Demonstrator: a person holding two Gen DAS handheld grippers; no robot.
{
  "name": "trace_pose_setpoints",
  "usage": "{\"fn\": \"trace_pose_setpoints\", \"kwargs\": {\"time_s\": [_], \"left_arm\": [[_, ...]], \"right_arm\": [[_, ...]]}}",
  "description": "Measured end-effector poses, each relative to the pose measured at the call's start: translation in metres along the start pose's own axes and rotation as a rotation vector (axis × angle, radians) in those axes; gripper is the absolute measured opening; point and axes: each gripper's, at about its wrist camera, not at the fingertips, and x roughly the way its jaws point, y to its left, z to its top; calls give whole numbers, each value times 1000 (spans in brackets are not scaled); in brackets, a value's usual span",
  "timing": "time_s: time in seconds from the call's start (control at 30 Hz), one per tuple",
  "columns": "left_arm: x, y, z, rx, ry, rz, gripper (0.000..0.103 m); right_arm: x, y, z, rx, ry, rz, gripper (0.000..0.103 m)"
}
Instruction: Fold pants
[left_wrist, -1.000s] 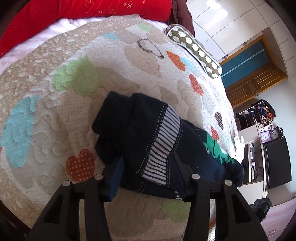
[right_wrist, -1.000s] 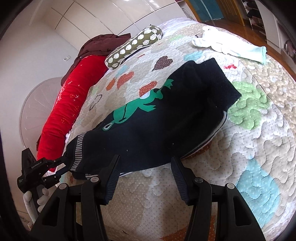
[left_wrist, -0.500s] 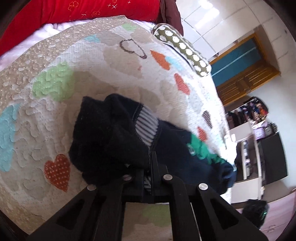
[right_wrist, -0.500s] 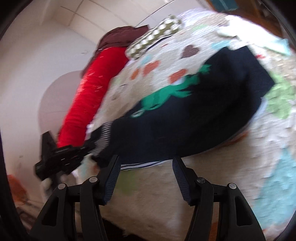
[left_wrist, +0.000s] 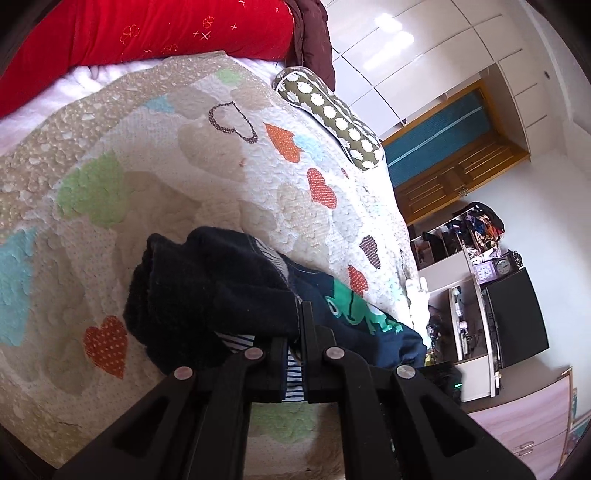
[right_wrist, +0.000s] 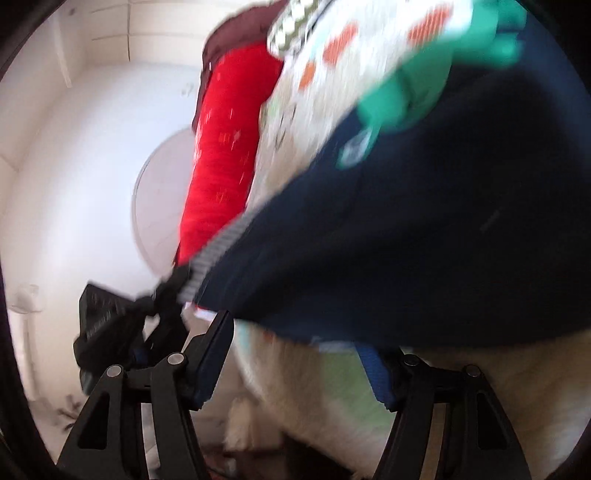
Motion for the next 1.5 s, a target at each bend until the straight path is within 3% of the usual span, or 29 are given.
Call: {"fn": "trace_pose_setpoints", "kwargs": {"time_s": [0.2, 0.37, 0.43, 0.5, 0.53, 0.73, 0.97, 1.1, 1.13, 1.2, 1.27, 1.33, 1.43, 1.5], "left_arm": [[1, 14, -2, -18, 7, 0, 5], [1, 19, -5, -14, 8, 18, 5], [1, 20, -5, -12, 4, 29, 5], [0, 21, -5, -9, -1, 35, 5], [-1, 22, -5, -9, -3, 35, 5], [15, 22, 27, -29, -6, 60, 5], [78, 23, 96, -43, 19, 179, 5], [112, 27, 124, -21, 43, 232, 5], [117, 29, 128, -23, 50, 233, 5], [122, 33, 133, -35, 70, 217, 6], [123, 35, 136, -43, 84, 182, 7], [119, 33, 137, -38, 84, 155, 13], [108, 33, 140, -61, 75, 78, 33], [100, 37, 142, -98, 62, 41, 47]], "right_arm": [[-68, -21, 25, 13, -193, -243, 71], [-101, -37, 31, 57, -273, -300, 59], [-105, -37, 32, 38, -285, -339, 46], [-102, -33, 28, -18, -281, -372, 16], [-101, -31, 28, -32, -272, -373, 10], [-103, -10, 46, -87, -235, -315, 7], [-64, 12, 134, -111, -227, -385, 7], [-30, 6, 179, -116, -208, -480, 10], [-21, 3, 189, -111, -202, -509, 14], [-7, -2, 207, -91, -190, -552, 35], [-4, -4, 213, -100, -199, -565, 43], [-6, -3, 215, -110, -217, -555, 53], [-14, 6, 218, -126, -256, -518, 62], [-23, 13, 216, -141, -274, -517, 75]]}}
